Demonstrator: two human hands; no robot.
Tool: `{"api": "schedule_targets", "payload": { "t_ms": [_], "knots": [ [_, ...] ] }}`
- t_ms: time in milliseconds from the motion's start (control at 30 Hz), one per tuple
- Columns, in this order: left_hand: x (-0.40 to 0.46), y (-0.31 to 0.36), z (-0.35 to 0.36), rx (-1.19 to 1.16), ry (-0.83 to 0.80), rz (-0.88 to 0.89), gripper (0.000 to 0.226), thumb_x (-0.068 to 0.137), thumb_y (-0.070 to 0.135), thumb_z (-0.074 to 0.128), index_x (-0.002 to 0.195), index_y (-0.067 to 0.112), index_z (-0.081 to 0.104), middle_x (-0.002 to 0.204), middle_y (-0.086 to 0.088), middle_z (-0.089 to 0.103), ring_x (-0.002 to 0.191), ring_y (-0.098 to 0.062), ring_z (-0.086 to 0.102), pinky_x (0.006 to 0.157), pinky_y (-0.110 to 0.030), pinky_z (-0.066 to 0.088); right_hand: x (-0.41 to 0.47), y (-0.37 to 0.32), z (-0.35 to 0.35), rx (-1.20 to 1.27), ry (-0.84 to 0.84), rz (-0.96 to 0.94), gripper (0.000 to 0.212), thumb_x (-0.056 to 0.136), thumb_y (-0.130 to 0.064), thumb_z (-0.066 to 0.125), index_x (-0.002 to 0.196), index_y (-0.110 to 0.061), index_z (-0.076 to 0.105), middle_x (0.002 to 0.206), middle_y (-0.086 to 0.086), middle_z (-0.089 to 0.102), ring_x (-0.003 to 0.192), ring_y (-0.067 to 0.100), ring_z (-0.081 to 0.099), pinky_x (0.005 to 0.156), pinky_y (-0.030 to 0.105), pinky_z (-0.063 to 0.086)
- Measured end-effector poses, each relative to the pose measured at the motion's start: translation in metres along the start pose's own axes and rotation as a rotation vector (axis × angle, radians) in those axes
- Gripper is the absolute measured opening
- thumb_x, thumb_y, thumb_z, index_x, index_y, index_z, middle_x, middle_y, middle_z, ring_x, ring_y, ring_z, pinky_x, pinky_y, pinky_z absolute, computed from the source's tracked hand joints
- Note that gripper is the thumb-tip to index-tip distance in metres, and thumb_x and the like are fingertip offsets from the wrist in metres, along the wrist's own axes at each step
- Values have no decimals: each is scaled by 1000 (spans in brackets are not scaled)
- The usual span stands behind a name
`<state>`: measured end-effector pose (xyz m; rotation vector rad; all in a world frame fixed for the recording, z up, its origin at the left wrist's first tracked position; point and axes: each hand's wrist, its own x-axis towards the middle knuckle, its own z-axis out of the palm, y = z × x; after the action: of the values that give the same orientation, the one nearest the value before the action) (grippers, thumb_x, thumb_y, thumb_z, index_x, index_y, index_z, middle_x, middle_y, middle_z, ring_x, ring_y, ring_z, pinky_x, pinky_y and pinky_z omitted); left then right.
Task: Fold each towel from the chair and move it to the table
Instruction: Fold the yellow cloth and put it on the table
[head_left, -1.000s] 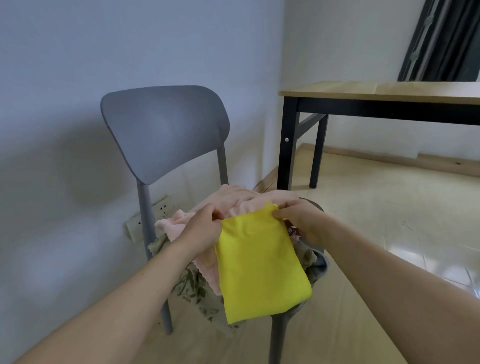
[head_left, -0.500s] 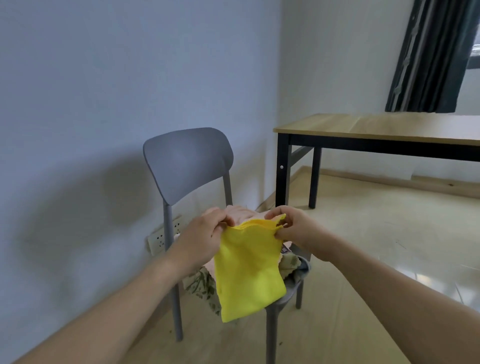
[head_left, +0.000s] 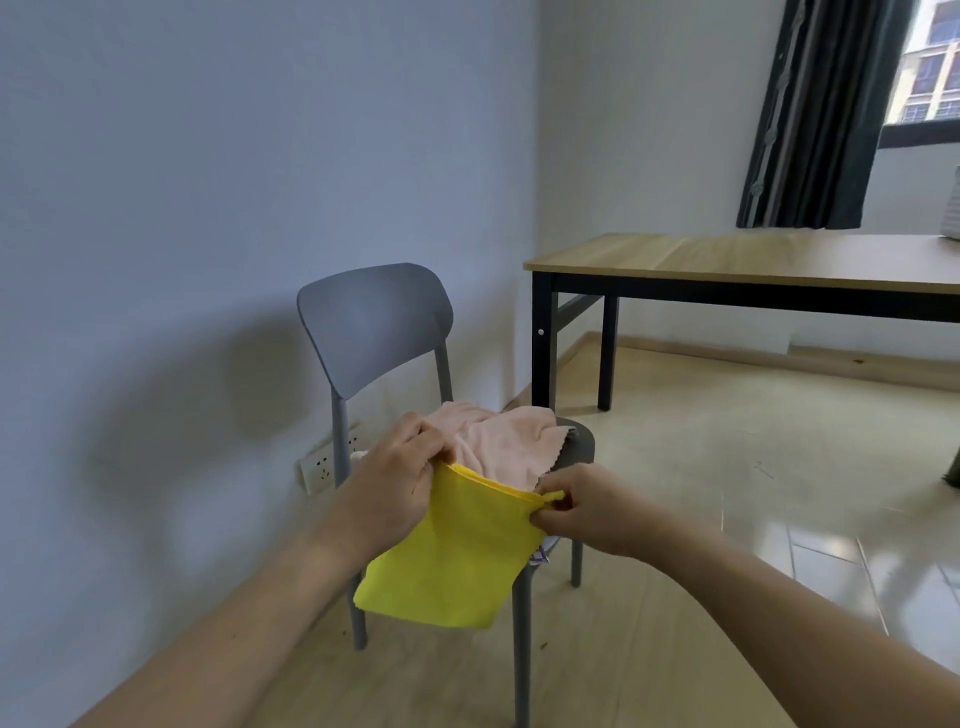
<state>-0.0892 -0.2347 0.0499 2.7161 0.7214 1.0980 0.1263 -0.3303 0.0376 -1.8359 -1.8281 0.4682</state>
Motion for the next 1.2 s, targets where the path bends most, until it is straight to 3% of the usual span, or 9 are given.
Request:
{"api": "schedule_targets", "payload": {
  "t_ms": [133,300,467,600,733,833,900,1033,1200],
  "knots": [
    [-29,12,32,5,-47,-30,22,82,-5,49,73,15,51,88,5,48,78,-4,41,72,-11,36,-18,11,29,14,-15,92,13,78,-15,60,76,-6,68,62,1,56,57,10,47,56,29,43],
    [-63,7,71,0,-159,-218,25,80,3,36,85,15,57,93,2,52,87,-17,48,74,-36,47,-41,35,66,27,-46,186,15,79,-17,59,83,-6,68,75,11,62,63,13,48,59,29,41],
    [-60,6,79,48,-272,-301,29,77,9,32,85,12,59,91,-2,58,89,-18,44,77,-36,43,-42,45,72,46,-15,213,19,77,-17,60,80,2,62,67,6,53,59,13,43,56,28,38],
    [-56,9,91,87,-463,-389,23,87,5,39,89,15,61,95,-4,56,90,-19,48,79,-33,44,-35,49,70,1,-37,209,15,78,-17,60,74,-2,57,65,1,51,57,12,45,55,26,39],
    [-55,0,98,99,-584,-459,35,89,8,36,101,22,66,104,-6,53,92,-22,54,81,-30,45,-33,58,72,82,-104,234,10,77,-13,58,79,-3,59,73,10,62,67,18,65,64,35,57],
    [-54,-3,98,118,-600,-451,43,87,4,35,103,22,71,105,-6,57,95,-22,49,77,-27,39,-35,57,73,133,-173,225,9,79,-10,59,87,-7,60,74,5,56,65,14,58,57,21,52],
    [-54,-3,97,125,-604,-459,46,89,2,35,110,23,70,105,-4,52,96,-20,48,84,-27,41,-36,56,75,143,-221,223,6,79,-12,60,83,-16,59,72,-3,53,62,8,51,54,17,44],
    [-53,-2,97,119,-548,-373,49,91,1,34,122,24,65,127,5,56,111,-16,42,101,-29,37,-34,59,81,107,-265,209,16,78,-12,58,84,-26,63,77,-9,57,69,5,52,63,22,46],
    [-51,4,92,81,-408,-294,42,94,3,36,123,17,64,125,4,57,114,-15,40,102,-26,33,-32,60,85,81,-252,202,21,81,-15,57,97,-24,67,84,-10,60,82,9,58,75,28,52]
  ]
}}
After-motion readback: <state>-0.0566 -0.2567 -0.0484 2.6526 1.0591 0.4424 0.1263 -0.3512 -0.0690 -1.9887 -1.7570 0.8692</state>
